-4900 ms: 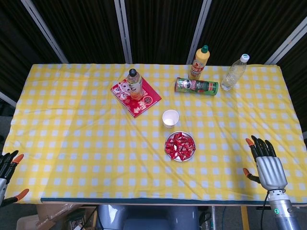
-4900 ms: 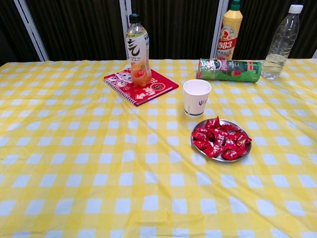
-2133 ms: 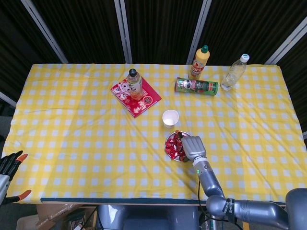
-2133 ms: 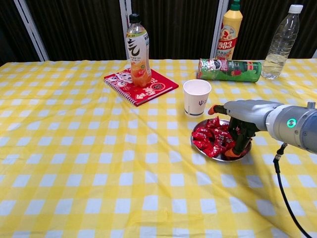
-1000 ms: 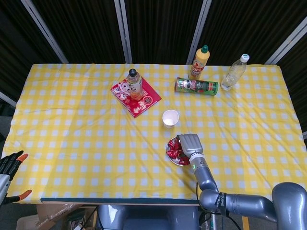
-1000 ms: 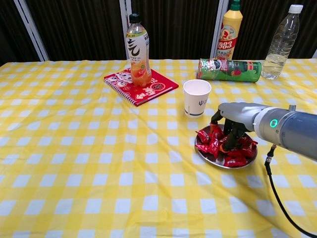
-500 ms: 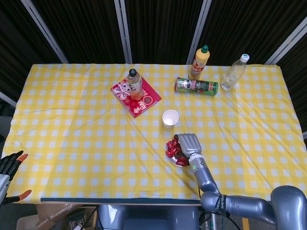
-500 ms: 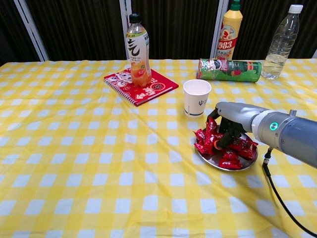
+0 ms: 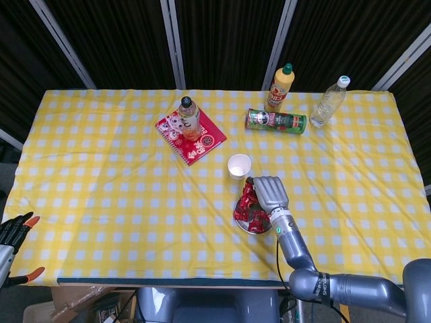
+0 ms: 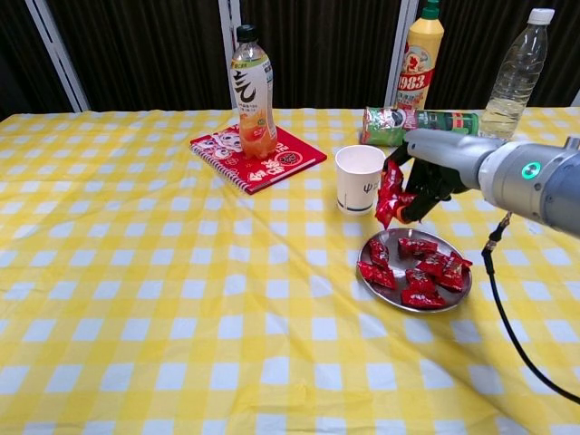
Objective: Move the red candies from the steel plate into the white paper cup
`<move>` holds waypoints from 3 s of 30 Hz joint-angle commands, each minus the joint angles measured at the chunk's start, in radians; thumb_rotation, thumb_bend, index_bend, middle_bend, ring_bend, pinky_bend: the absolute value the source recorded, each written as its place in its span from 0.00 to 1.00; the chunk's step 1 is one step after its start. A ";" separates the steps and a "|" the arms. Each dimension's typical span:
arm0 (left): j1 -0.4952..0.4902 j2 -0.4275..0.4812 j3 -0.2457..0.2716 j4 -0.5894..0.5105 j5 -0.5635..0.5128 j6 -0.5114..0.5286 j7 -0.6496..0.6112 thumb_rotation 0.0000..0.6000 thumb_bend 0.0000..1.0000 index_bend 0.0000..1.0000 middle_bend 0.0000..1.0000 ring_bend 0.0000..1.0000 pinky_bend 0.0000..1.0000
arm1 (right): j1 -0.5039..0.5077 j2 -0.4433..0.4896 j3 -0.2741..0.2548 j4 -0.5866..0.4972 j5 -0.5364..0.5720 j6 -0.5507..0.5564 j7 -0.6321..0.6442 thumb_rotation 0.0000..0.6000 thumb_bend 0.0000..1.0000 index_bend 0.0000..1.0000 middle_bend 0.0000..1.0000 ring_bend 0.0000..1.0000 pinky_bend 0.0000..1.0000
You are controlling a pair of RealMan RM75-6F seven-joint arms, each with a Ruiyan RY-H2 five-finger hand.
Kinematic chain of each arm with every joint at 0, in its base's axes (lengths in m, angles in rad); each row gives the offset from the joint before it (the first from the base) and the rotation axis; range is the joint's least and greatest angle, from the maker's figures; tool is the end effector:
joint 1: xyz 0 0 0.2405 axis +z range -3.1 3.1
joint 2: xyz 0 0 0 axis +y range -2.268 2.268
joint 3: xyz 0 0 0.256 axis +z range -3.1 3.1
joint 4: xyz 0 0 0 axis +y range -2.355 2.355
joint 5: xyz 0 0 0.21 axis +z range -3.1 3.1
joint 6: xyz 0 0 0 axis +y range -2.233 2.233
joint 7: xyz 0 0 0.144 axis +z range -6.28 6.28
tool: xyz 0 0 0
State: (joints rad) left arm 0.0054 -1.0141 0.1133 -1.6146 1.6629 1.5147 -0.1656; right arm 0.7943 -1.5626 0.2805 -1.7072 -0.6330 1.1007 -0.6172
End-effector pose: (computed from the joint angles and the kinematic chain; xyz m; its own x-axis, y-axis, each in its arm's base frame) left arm -0.3213 0.1159 0.1667 0.3361 0.1820 0.9240 0.9417 -0.0524 -0.3323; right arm -0.1178 -0.3373 -0.0114 0.2930 -0.3543 0.8880 -0.9561 -0.1196 0.2677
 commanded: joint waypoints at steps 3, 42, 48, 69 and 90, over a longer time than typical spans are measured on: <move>-0.001 0.001 -0.001 -0.004 -0.003 -0.004 0.003 1.00 0.07 0.00 0.00 0.00 0.00 | 0.027 0.025 0.044 -0.015 0.044 0.007 -0.013 1.00 0.63 0.72 0.79 0.85 1.00; -0.020 0.024 -0.002 -0.048 -0.038 -0.056 0.002 1.00 0.07 0.00 0.00 0.00 0.00 | 0.217 -0.086 0.114 0.318 0.186 -0.111 0.023 1.00 0.63 0.72 0.79 0.85 1.00; -0.021 0.026 -0.003 -0.058 -0.042 -0.060 0.011 1.00 0.07 0.00 0.00 0.00 0.00 | 0.223 -0.102 0.116 0.345 0.178 -0.123 0.046 1.00 0.63 0.72 0.79 0.85 1.00; -0.020 0.026 0.001 -0.036 -0.041 -0.062 -0.017 1.00 0.07 0.00 0.00 0.00 0.00 | 0.238 -0.135 0.099 0.395 0.195 -0.154 0.054 1.00 0.63 0.65 0.79 0.85 1.00; -0.022 0.030 -0.001 -0.057 -0.052 -0.072 0.000 1.00 0.07 0.00 0.00 0.00 0.00 | 0.259 -0.100 0.113 0.383 0.252 -0.158 0.024 1.00 0.63 0.52 0.79 0.85 1.00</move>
State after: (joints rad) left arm -0.0169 -0.9842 0.1119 -1.6714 1.6114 1.4433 -0.1653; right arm 1.0535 -1.6670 0.4000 -1.3253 -0.3901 0.9484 -0.5849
